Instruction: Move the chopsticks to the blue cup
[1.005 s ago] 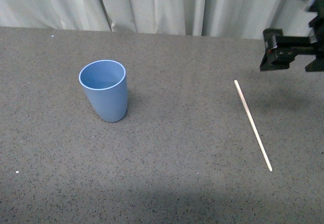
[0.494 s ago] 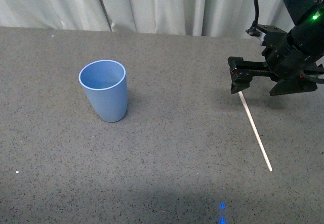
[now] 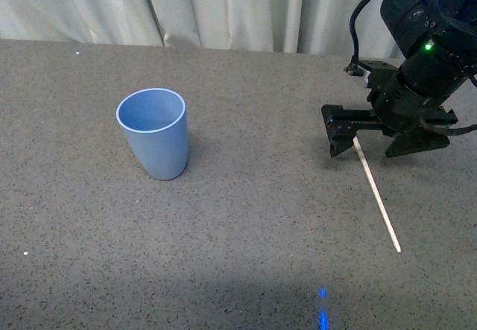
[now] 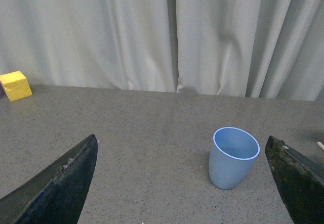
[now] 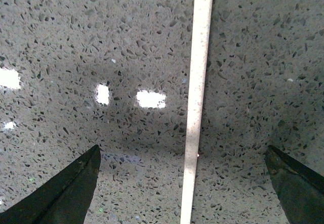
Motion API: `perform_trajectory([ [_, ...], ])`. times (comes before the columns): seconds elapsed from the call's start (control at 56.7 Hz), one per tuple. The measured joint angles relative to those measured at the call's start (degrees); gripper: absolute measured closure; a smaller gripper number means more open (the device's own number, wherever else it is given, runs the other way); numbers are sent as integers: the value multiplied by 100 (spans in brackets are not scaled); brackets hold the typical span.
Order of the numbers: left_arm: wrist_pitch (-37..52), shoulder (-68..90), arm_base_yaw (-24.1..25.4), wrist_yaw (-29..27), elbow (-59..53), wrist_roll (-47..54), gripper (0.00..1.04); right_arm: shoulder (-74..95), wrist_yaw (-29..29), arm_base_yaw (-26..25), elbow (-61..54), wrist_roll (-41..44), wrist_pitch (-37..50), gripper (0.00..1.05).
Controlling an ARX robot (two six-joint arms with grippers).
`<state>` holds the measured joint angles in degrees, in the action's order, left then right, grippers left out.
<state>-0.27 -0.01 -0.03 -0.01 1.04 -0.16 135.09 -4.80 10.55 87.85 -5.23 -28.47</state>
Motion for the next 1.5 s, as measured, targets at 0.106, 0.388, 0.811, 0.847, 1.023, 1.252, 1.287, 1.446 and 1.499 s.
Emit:
perform_trajectory([
  [0.106,0,0,0,0,0,0,7,72,22,2,98,-20,-52,18],
  [0.388,0,0,0,0,0,0,7,142,138,7,197,-15,-162,55],
  [0.811,0,0,0,0,0,0,7,195,142,26,247,-39,-168,104],
  [0.847,0,0,0,0,0,0,7,190,122,26,227,-52,-116,103],
  [1.023,0,0,0,0,0,0,7,-111,-101,15,-273,-94,616,103],
  [1.252,0,0,0,0,0,0,7,-1508,-962,225,-1340,118,3080,103],
  [1.287,0,0,0,0,0,0,7,-1749,-1147,286,-1434,92,3491,103],
  [1.446,0,0,0,0,0,0,7,-2430,-2046,627,-1637,-354,5368,103],
  [1.499,0,0,0,0,0,0,7,-2481,-2326,769,-1650,-529,5851,103],
])
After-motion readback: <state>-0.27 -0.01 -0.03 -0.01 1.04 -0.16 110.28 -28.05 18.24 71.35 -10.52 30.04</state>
